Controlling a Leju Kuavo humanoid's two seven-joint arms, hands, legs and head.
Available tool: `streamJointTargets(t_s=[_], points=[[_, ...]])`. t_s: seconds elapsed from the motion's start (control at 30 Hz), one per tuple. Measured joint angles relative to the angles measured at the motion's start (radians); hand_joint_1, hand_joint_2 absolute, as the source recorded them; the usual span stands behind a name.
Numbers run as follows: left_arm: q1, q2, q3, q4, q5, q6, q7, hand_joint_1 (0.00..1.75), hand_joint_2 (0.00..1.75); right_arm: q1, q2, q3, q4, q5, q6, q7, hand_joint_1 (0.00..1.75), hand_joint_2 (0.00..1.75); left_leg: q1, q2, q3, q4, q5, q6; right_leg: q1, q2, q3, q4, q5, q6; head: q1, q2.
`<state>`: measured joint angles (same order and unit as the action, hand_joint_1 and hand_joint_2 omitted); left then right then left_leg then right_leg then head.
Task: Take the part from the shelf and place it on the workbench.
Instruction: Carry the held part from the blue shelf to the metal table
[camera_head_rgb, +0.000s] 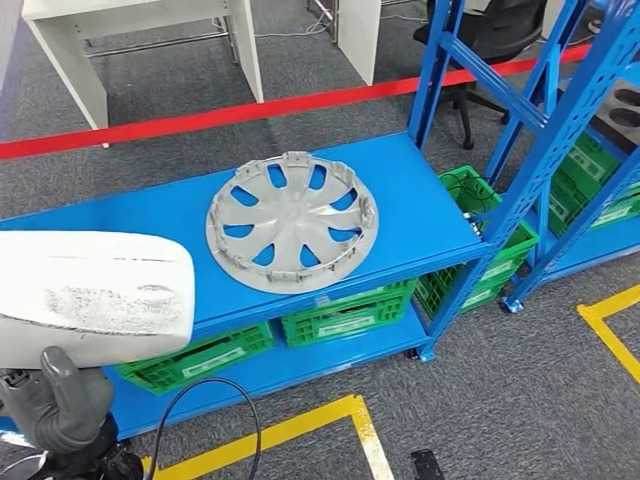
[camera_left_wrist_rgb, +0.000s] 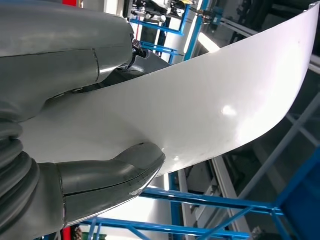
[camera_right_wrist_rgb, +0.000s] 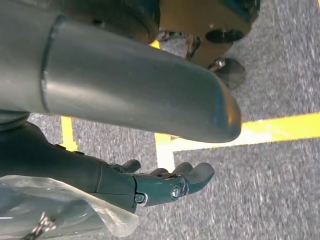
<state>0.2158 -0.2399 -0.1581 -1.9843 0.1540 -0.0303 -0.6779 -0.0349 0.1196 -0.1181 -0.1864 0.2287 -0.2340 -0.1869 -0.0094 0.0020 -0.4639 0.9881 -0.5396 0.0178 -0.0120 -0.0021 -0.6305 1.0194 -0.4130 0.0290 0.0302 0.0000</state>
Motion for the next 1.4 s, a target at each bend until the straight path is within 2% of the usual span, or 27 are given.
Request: streamJointTargets(t_s=[0.07,0.17,0.2,0.23,0.3,0.37,0.4,0.47,0.53,0.57,0.63,0.7,0.73,0.8,0.87,0.93,0.97,1.03,1.07,1.1,1.13,1.2,1.23,1.27,1.3,1.33,1.4], points=[[-0.002,-0.001,0.000,0.004,0.003,-0.004,0.000,1.75,1.75,0.001,-0.001,0.001,0.001,0.004,0.003,0.003,0.00,0.00,0.002,0.004,-0.016,-0.005,0.023,0.014,-0.002,0.001,-0.013,0.013,-0.021,0.010,-0.001,0.000],[-0.005,-0.004,-0.001,0.012,0.005,-0.014,0.000,1.75,1.75,0.001,-0.004,0.002,0.002,0.011,0.009,0.017,0.00,0.00,0.006,0.008,-0.058,-0.009,0.060,0.028,-0.004,0.002,-0.057,0.153,-0.163,0.021,0.002,0.000],[-0.005,-0.004,-0.001,0.014,0.005,-0.016,0.000,1.75,1.75,0.001,-0.005,0.003,0.002,0.012,0.012,0.019,0.00,0.00,0.005,0.009,-0.073,-0.007,0.071,0.029,-0.004,0.002,-0.066,0.214,-0.195,0.024,0.002,0.000],[-0.005,-0.004,0.000,0.017,0.005,-0.017,0.000,1.75,1.75,0.001,-0.006,0.003,0.002,0.012,0.014,0.021,0.00,0.00,0.005,0.010,-0.089,-0.005,0.082,0.028,-0.004,0.002,-0.064,0.257,-0.202,0.026,0.002,0.000],[-0.006,-0.004,0.000,0.021,0.005,-0.017,0.000,1.75,1.75,0.000,-0.007,0.005,0.002,0.013,0.017,0.022,0.00,0.00,0.005,0.012,-0.121,0.002,0.101,0.025,-0.005,0.002,-0.019,0.252,-0.159,0.029,0.002,0.000],[-0.006,-0.004,0.000,0.023,0.005,-0.019,0.000,1.75,1.75,-0.002,-0.008,0.007,0.002,0.013,0.018,0.022,0.00,0.00,0.004,0.012,-0.146,0.013,0.116,0.017,-0.007,0.001,0.086,0.126,-0.125,0.029,0.003,0.000],[-0.007,-0.004,0.000,0.023,0.005,-0.020,0.000,1.75,1.75,-0.004,-0.008,0.008,0.002,0.014,0.019,0.022,0.00,0.00,0.002,0.012,-0.154,0.020,0.123,0.012,-0.007,0.002,0.140,0.051,-0.131,0.026,0.003,0.000],[-0.009,-0.004,-0.001,0.024,0.005,-0.023,0.000,1.75,1.75,-0.008,-0.008,0.010,0.002,0.015,0.020,0.021,0.00,0.00,0.000,0.013,-0.164,0.027,0.138,0.002,-0.004,0.005,0.188,-0.035,-0.156,0.017,0.003,0.000],[-0.010,-0.004,0.000,0.025,0.005,-0.025,0.000,1.75,1.75,-0.007,-0.008,0.010,0.003,0.016,0.021,0.022,0.00,0.00,0.003,0.012,-0.170,0.028,0.148,-0.009,-0.003,0.004,0.175,-0.043,-0.149,0.001,0.004,0.000],[-0.010,-0.004,0.001,0.026,0.005,-0.025,0.000,1.75,1.75,-0.007,-0.009,0.011,0.003,0.016,0.021,0.023,0.00,0.00,0.005,0.010,-0.175,0.036,0.133,-0.015,-0.003,0.001,0.166,-0.043,-0.140,-0.007,0.003,0.000],[-0.009,-0.003,0.002,0.026,0.005,-0.025,0.000,1.75,1.75,-0.006,-0.009,0.011,0.005,0.016,0.021,0.023,0.00,0.00,0.008,0.007,-0.194,0.105,0.044,-0.026,-0.004,-0.004,0.142,-0.043,-0.117,-0.021,-0.001,0.000],[-0.009,-0.002,0.002,0.027,0.005,-0.025,0.000,1.75,1.75,-0.005,-0.009,0.012,0.005,0.017,0.023,0.023,0.00,0.00,0.010,0.007,-0.212,0.233,-0.054,-0.032,-0.002,-0.005,0.116,-0.040,-0.093,-0.026,-0.005,0.000],[-0.009,-0.002,0.002,0.028,0.005,-0.025,0.000,1.75,1.75,-0.005,-0.009,0.012,0.005,0.018,0.023,0.022,0.00,0.00,0.010,0.007,-0.212,0.285,-0.072,-0.032,-0.001,-0.006,0.101,-0.036,-0.082,-0.026,-0.006,0.000],[-0.009,-0.001,0.003,0.030,0.005,-0.025,0.000,1.75,1.75,-0.005,-0.009,0.013,0.005,0.020,0.023,0.022,0.00,0.00,0.010,0.006,-0.175,0.292,-0.041,-0.030,0.000,-0.007,0.067,-0.024,-0.064,-0.026,-0.006,0.000],[-0.011,0.000,0.003,0.031,0.005,-0.026,0.000,1.75,1.75,-0.005,-0.008,0.014,0.005,0.025,0.023,0.022,0.00,0.00,0.009,0.005,-0.084,0.173,0.002,-0.020,0.001,-0.006,0.037,-0.011,-0.051,-0.024,-0.006,0.000],[-0.013,-0.001,0.003,0.032,0.005,-0.028,0.000,1.75,1.75,-0.006,-0.008,0.017,0.005,0.031,0.022,0.021,0.00,0.00,0.005,0.002,-0.002,0.040,-0.003,-0.009,0.003,-0.004,0.019,-0.004,-0.036,-0.017,-0.005,0.000],[-0.013,-0.001,0.003,0.032,0.005,-0.030,0.000,1.75,1.75,-0.006,-0.008,0.017,0.005,0.032,0.022,0.021,0.00,0.00,0.002,0.001,0.012,0.007,-0.013,-0.005,0.003,-0.004,0.014,-0.003,-0.027,-0.011,-0.005,0.000],[-0.013,0.000,0.003,0.032,0.005,-0.032,0.000,1.75,1.75,-0.006,-0.008,0.019,0.005,0.033,0.021,0.020,0.00,0.00,-0.002,0.002,0.006,-0.006,-0.005,0.004,0.001,-0.004,0.007,-0.008,-0.007,0.003,-0.005,0.000],[-0.014,0.000,0.003,0.033,0.005,-0.033,0.000,1.75,1.75,-0.005,-0.008,0.021,0.005,0.033,0.021,0.020,0.00,0.00,-0.002,0.003,-0.003,-0.009,0.006,0.011,0.000,-0.003,0.002,-0.007,-0.008,0.010,-0.006,0.000],[-0.015,-0.001,0.003,0.034,0.005,-0.034,0.000,1.75,1.75,-0.004,-0.008,0.022,0.006,0.033,0.021,0.020,0.00,0.00,0.000,0.005,-0.014,-0.012,0.019,0.018,0.000,-0.002,-0.007,0.006,-0.029,0.015,-0.005,0.000],[-0.015,-0.001,0.003,0.034,0.005,-0.035,0.000,1.75,1.75,-0.002,-0.008,0.024,0.006,0.032,0.021,0.019,0.00,0.00,0.003,0.007,-0.027,-0.015,0.033,0.024,-0.001,-0.001,-0.020,0.036,-0.068,0.019,-0.003,0.000],[-0.016,-0.002,0.003,0.035,0.005,-0.036,0.000,1.75,1.75,-0.001,-0.009,0.025,0.007,0.028,0.021,0.020,0.00,0.00,0.003,0.008,-0.058,-0.015,0.059,0.032,-0.002,0.000,-0.053,0.151,-0.175,0.025,0.001,0.000],[-0.016,-0.001,0.003,0.036,0.005,-0.037,0.000,1.75,1.75,-0.001,-0.009,0.025,0.007,0.025,0.024,0.021,0.00,0.00,0.002,0.008,-0.075,-0.013,0.072,0.033,-0.002,0.000,-0.062,0.214,-0.206,0.026,0.002,0.000],[-0.016,-0.001,0.003,0.038,0.005,-0.039,0.000,1.75,1.75,-0.002,-0.009,0.025,0.007,0.021,0.026,0.023,0.00,0.00,0.000,0.009,-0.093,-0.012,0.085,0.033,-0.002,0.000,-0.061,0.258,-0.211,0.027,0.003,0.000],[-0.016,-0.001,0.003,0.039,0.005,-0.040,0.000,1.75,1.75,-0.002,-0.009,0.025,0.007,0.018,0.030,0.026,0.00,0.00,-0.001,0.009,-0.111,-0.009,0.097,0.032,-0.002,0.000,-0.046,0.273,-0.191,0.027,0.003,0.000],[-0.016,-0.001,0.003,0.041,0.005,-0.041,0.000,1.75,1.75,-0.002,-0.009,0.025,0.007,0.015,0.033,0.029,0.00,0.00,-0.002,0.010,-0.129,-0.006,0.108,0.031,-0.001,0.000,-0.013,0.252,-0.159,0.025,0.003,0.000],[-0.016,-0.001,0.003,0.042,0.004,-0.041,0.000,1.75,1.75,-0.005,-0.009,0.025,0.006,0.009,0.037,0.033,0.00,0.00,-0.004,0.010,-0.156,0.003,0.128,0.025,0.000,0.000,0.100,0.124,-0.123,0.019,0.004,0.000]])
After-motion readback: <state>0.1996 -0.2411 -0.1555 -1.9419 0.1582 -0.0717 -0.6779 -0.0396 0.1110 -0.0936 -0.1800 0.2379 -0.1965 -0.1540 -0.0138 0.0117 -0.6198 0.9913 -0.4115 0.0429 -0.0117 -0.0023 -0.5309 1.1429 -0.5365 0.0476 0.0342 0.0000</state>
